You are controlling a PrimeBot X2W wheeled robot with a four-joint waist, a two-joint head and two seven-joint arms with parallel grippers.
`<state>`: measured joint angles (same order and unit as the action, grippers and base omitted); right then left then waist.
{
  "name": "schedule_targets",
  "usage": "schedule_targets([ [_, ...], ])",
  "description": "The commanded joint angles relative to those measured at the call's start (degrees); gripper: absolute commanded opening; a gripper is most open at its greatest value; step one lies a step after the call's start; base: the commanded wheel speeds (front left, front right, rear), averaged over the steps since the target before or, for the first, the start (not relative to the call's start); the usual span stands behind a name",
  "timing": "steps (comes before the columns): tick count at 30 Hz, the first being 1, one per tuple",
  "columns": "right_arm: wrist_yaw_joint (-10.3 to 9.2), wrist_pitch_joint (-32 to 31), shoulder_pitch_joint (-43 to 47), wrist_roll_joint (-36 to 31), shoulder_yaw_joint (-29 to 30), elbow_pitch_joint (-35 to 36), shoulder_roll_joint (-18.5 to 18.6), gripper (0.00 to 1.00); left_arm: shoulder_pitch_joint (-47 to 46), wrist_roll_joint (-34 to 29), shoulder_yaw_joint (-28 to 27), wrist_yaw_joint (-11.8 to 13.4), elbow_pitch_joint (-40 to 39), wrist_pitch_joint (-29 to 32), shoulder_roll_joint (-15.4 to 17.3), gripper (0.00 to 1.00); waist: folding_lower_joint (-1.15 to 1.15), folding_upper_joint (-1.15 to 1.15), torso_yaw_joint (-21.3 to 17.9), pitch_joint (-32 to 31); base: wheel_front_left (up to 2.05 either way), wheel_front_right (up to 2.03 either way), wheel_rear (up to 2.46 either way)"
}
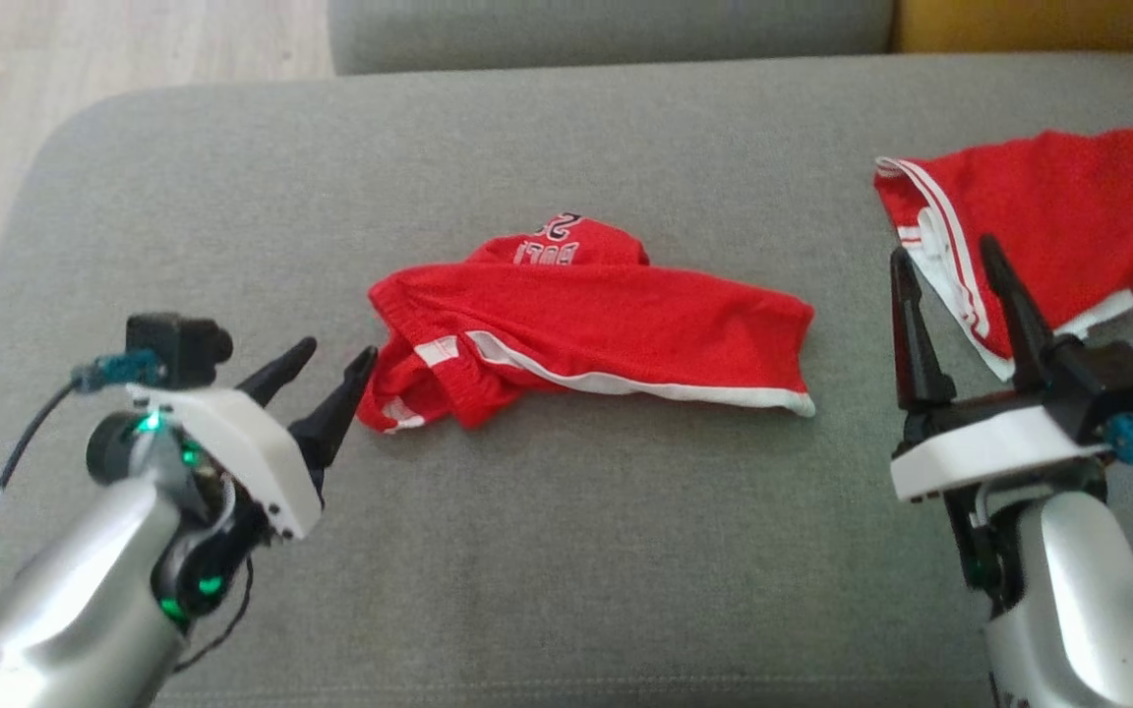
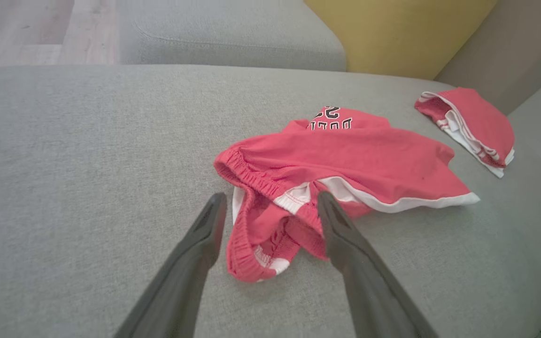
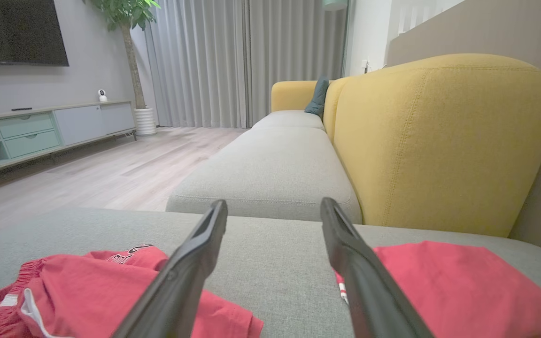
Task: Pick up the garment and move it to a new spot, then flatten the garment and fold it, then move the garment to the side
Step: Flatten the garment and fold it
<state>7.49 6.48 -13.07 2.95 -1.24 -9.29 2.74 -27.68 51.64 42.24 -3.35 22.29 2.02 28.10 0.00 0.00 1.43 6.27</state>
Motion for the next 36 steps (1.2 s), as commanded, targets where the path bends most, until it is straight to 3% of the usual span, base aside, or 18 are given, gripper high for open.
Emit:
schedule_targets([
  [1, 0.0, -0.3, -0.6, 0.1, -1.2, 2.0, 0.1, 1.0, -0.9, 0.7, -3.1, 1.1, -3.5, -1.1, 3.1, 1.0, 0.0, 0.0, 1.0, -1.2, 0.0, 0.0, 0.0],
  [6, 0.0, -0.1, 0.4, 0.7, -1.4, 1.5, 0.1, 1.0, 4.5, 0.9, -5.0, 6.1, -11.5, -4.1, 4.7, 1.0, 0.0, 0.0, 2.0, -3.5, 0.0, 0.0, 0.0],
  [11, 0.0, 1.0, 2.1, 2.1, -1.5, 1.9, 0.1, 1.0, 10.4, -4.1, -5.2, 13.0, -17.1, -10.7, 5.5, 1.0, 0.0, 0.0, 2.4, -5.2, 0.0, 0.0, 0.0],
  [14, 0.0, 1.8, 4.2, 2.9, -1.9, 2.2, 0.1, 1.0, 14.7, -8.0, -5.2, 18.4, -19.3, -15.0, 4.0, 1.0, 0.0, 0.0, 2.7, -5.9, 0.0, 0.0, 0.0],
  [18, 0.0, 2.4, 5.9, 3.8, -2.6, 2.3, 0.1, 1.0, 18.4, -11.4, -7.3, 22.7, -20.6, -16.8, 1.1, 1.0, 0.0, 0.0, 2.8, -6.3, 0.0, 0.0, 0.0],
  [24, 0.0, 2.7, 7.4, 4.9, -3.5, 2.0, 0.1, 1.0, 22.7, -17.0, -11.2, 23.7, -23.0, -17.0, -4.2, 1.0, 0.0, 0.0, 2.7, -7.1, 0.0, 0.0, 0.0],
  [28, 0.0, 2.8, 7.7, 5.4, -4.0, 1.7, 0.1, 1.0, 25.1, -18.9, -13.6, 20.9, -22.6, -17.0, -7.3, 1.0, 0.0, 0.0, 2.4, -7.3, 0.0, 0.0, 0.0],
  [36, 0.0, 1.9, 6.2, 4.4, -3.8, 2.4, 0.1, 1.0, 22.3, -19.2, -13.7, 14.5, -17.6, -16.2, -8.4, 1.0, 0.0, 0.0, 1.0, -4.4, 0.0, 0.0, 0.0],
])
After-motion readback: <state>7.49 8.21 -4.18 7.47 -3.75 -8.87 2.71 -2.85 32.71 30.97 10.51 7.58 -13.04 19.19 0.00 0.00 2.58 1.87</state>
